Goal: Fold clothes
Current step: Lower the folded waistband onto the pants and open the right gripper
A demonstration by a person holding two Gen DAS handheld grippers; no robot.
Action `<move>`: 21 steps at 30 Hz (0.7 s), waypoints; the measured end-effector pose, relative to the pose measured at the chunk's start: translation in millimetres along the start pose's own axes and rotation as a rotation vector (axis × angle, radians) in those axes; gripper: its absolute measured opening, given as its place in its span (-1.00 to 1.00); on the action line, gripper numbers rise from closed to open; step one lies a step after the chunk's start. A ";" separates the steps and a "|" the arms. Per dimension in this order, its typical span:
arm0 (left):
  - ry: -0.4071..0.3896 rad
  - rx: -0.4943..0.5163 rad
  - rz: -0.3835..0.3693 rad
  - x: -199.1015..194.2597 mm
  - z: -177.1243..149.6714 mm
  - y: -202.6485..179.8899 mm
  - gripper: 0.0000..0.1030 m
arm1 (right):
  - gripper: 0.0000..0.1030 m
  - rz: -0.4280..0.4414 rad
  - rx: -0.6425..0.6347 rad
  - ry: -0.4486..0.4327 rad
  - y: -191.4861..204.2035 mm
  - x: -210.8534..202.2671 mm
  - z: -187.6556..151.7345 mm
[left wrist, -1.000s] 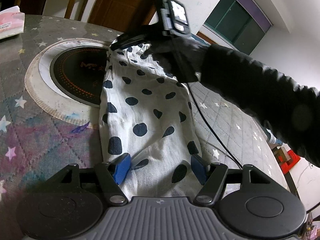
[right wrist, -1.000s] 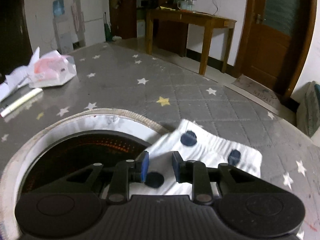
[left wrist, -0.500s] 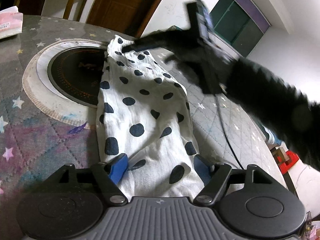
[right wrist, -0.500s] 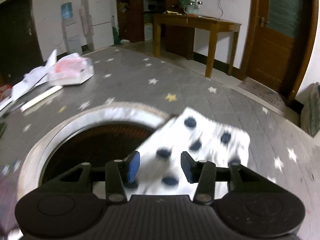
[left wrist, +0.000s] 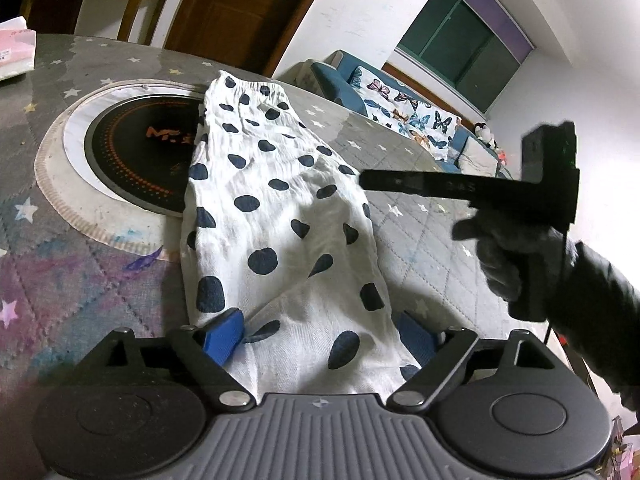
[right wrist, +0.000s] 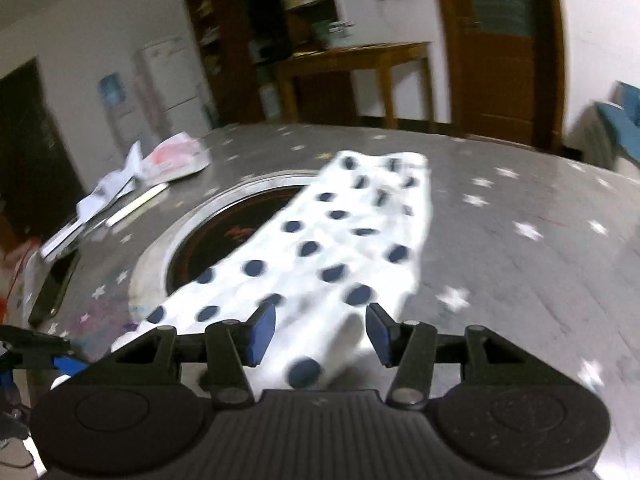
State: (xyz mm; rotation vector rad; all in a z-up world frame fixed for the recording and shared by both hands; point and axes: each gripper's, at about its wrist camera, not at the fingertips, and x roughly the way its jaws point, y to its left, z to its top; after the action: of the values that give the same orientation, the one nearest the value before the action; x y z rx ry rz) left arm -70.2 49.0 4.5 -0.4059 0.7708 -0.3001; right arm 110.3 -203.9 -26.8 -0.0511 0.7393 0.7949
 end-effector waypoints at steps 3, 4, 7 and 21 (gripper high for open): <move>0.002 0.009 0.005 0.9 0.1 -1.8 0.70 | -0.06 -0.018 0.089 0.007 -19.3 -3.4 -9.4; 0.003 0.010 0.007 1.0 0.0 -2.2 0.70 | -0.07 -0.013 0.107 0.010 -23.4 -2.0 -11.3; 0.004 0.016 0.013 1.4 -0.4 -3.4 0.70 | -0.08 0.021 0.133 0.002 -30.4 4.1 -16.1; 0.017 0.040 0.029 2.4 0.3 -6.8 0.72 | -0.84 -0.097 -0.034 -0.060 12.1 9.7 -0.8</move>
State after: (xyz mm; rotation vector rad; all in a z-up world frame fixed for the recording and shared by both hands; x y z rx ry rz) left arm -69.0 42.1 6.4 -0.3550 0.7855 -0.2916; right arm 106.3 -189.4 -30.8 -0.0926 0.6615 0.7136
